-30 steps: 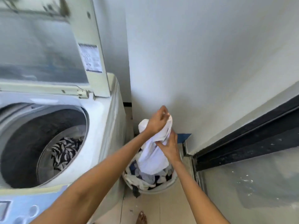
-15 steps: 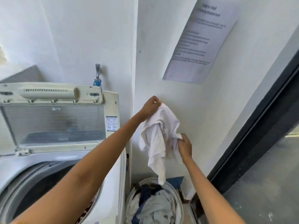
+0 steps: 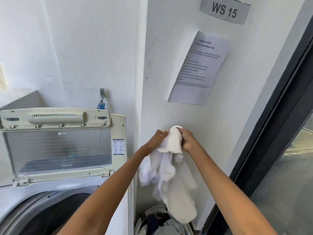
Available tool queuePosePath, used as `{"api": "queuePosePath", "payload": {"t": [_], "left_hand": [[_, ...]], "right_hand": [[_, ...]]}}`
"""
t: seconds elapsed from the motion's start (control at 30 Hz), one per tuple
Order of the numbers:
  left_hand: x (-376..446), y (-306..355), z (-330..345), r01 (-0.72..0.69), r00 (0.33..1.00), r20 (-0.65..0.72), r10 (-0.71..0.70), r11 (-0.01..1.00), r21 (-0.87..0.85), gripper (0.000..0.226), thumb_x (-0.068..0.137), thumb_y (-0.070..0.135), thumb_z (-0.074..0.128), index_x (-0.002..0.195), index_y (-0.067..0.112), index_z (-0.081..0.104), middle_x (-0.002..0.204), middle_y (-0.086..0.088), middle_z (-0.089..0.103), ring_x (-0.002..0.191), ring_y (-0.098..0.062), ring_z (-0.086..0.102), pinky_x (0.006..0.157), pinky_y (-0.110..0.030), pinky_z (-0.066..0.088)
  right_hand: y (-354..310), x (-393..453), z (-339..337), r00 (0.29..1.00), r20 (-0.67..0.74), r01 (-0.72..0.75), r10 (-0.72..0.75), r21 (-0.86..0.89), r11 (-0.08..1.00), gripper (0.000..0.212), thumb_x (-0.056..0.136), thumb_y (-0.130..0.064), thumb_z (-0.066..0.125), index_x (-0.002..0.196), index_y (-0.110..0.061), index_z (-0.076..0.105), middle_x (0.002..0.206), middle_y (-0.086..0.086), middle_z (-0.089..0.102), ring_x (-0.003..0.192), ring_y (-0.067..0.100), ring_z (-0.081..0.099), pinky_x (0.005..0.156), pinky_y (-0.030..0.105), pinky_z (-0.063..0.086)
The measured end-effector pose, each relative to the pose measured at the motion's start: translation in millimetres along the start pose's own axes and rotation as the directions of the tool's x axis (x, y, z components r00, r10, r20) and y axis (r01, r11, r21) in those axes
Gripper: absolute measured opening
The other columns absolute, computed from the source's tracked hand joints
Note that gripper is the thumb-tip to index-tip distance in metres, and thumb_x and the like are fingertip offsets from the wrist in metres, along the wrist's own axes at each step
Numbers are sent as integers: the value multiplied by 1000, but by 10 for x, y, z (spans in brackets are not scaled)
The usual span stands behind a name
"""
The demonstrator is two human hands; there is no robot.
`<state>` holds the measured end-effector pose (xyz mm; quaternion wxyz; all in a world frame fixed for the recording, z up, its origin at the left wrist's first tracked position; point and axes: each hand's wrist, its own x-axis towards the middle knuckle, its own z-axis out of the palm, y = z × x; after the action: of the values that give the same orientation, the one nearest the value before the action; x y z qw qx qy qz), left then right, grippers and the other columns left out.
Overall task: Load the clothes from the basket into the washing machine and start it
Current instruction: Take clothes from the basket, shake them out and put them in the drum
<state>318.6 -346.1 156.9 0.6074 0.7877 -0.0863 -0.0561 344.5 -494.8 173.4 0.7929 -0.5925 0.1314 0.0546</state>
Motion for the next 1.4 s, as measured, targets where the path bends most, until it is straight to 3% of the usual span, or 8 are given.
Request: {"api": "queuePosePath", "payload": {"t": [0.17, 0.4, 0.6, 0.77, 0.9, 1.0, 1.17, 1.4], "left_hand": [[-14, -116, -132, 199, 979, 30, -201, 979, 36, 78, 77, 71, 52, 135, 24, 27, 122, 0, 47, 106, -21, 51, 70, -32, 45], [-7, -97, -207, 133, 991, 7, -133, 987, -93, 19, 91, 10, 54, 74, 17, 57, 73, -2, 56, 58, -9, 56, 60, -23, 41], [158, 352, -76, -69, 955, -283, 86, 995, 70, 21, 97, 26, 42, 77, 21, 45, 81, 3, 50, 77, -17, 44, 66, -29, 33], [263, 626, 41, -89, 934, -305, 187, 947, 309, 20, 96, 34, 44, 98, 18, 56, 98, -2, 63, 93, -23, 55, 79, -33, 40], [292, 854, 76, -165, 917, -316, 242, 953, 252, 20, 97, 32, 46, 98, 14, 56, 101, -11, 65, 97, -29, 58, 80, -34, 42], [264, 1109, -41, -234, 875, -402, 272, 962, 141, 16, 98, 27, 45, 89, 16, 51, 91, -11, 60, 92, -28, 56, 74, -29, 36], [187, 1242, -573, -221, 808, -517, 282, 959, 177, 15, 98, 22, 45, 94, 10, 53, 104, -15, 61, 100, -30, 56, 77, -29, 35], [-148, 784, -1466, -1, 721, -672, 168, 971, 241, 26, 96, 21, 46, 111, 4, 58, 120, -12, 60, 115, -27, 54, 86, -27, 36]], "right_hand": [[17, 65, 38, 990, -131, 93, -54, 309, 946, 29, 92, 4, 38, 67, -6, 47, 43, 7, 51, 37, 12, 54, 43, 21, 47], [165, 65, -192, 996, -70, 82, -59, 394, 916, 28, 98, -5, 35, 76, -8, 52, 47, 2, 64, 43, 11, 63, 43, 20, 52], [74, -238, -393, 1000, -18, 1, -9, -378, 926, 24, 98, -21, 45, 86, -6, 59, 76, 8, 61, 65, 18, 58, 57, 28, 49], [-134, -347, -289, 891, 145, 442, -430, -493, 750, 36, 94, -45, 49, 107, -12, 55, 98, 3, 54, 85, 17, 54, 66, 26, 46], [-90, -284, -147, 857, 365, 493, -364, -786, 372, 107, 53, -77, 71, 139, -28, 30, 131, -5, 46, 113, 14, 53, 91, 38, 51], [124, -183, -109, 894, 262, 411, -365, -803, 431, 130, 42, -81, 71, 147, -25, 17, 144, 1, 38, 128, 22, 46, 100, 46, 45], [304, -186, -99, 907, 243, 393, -345, -786, 478, 32, 83, -40, 66, 90, -9, 62, 84, 5, 65, 84, 24, 63, 75, 40, 50], [-420, -262, 124, 825, 310, 555, -473, -600, 576, 21, 94, -20, 54, 79, -6, 57, 74, 8, 49, 73, 14, 43, 56, 22, 35]]}}
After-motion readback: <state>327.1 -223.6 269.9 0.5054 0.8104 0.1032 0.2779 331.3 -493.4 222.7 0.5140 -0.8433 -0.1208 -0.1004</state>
